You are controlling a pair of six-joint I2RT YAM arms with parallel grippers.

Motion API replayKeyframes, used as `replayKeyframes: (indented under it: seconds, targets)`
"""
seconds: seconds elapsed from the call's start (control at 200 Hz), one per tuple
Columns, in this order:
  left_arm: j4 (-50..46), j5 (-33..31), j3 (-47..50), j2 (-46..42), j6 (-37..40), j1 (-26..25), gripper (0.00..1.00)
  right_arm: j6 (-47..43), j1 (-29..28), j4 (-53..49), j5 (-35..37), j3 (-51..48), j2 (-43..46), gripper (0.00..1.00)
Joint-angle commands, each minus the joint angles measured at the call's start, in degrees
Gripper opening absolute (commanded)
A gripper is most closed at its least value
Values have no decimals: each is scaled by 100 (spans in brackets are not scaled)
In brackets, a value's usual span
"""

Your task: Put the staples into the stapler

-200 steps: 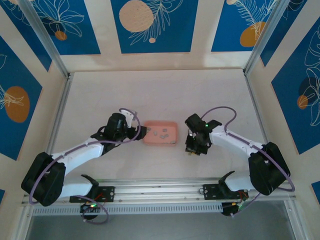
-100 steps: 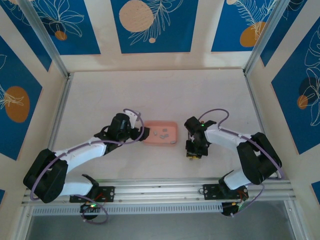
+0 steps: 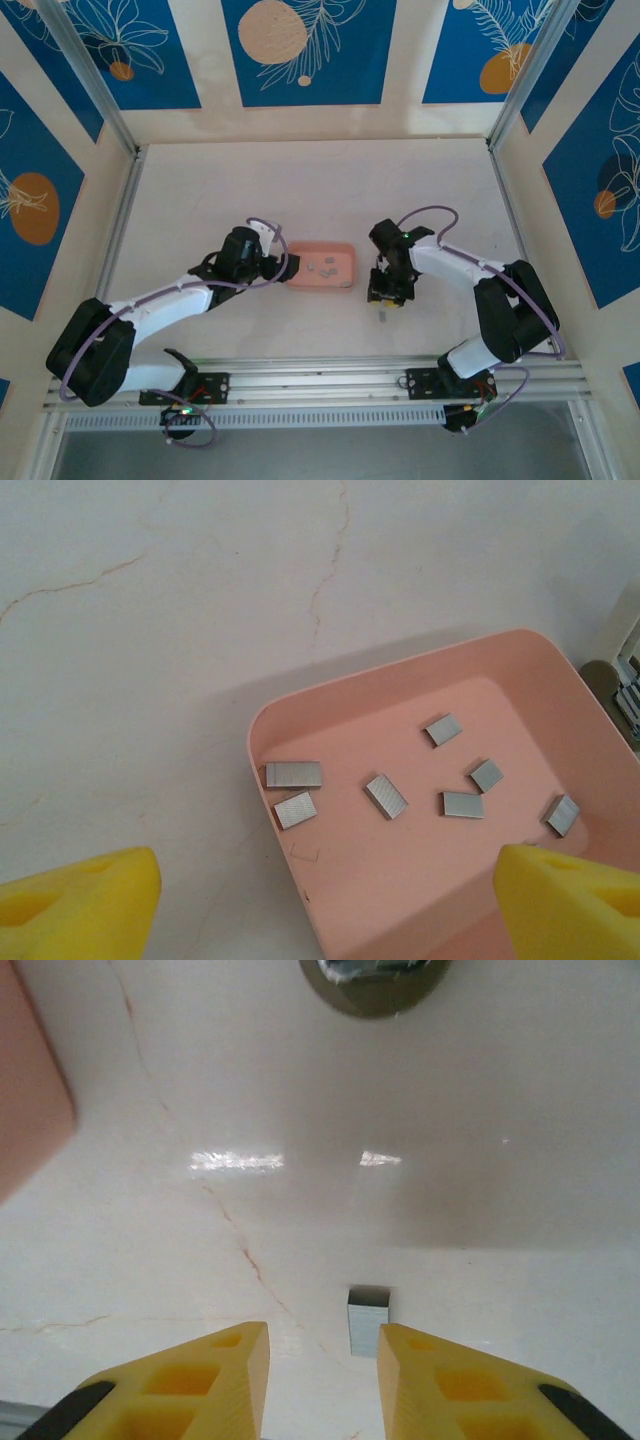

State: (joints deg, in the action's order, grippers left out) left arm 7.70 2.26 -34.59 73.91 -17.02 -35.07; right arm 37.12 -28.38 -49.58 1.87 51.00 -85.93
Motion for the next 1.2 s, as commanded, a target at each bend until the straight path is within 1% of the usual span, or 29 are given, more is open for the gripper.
replayKeyframes:
  seconds: [0.0,0.17,0.485,1.191]
  targets:
    - [-38,-103,-66,-155,-5,-60,87,-151,92,-435,-292,185,91,33]
    - [-45,-103,-31,-173,-5,-67,87,-249,46,-514,-293,200,-173,32]
    - [-68,-121,4,-189,-12,-70,86,-171,-80,-510,-156,208,-550,29]
    - [-34,-112,101,-226,-57,-74,86,-153,-201,-465,-41,173,-965,28]
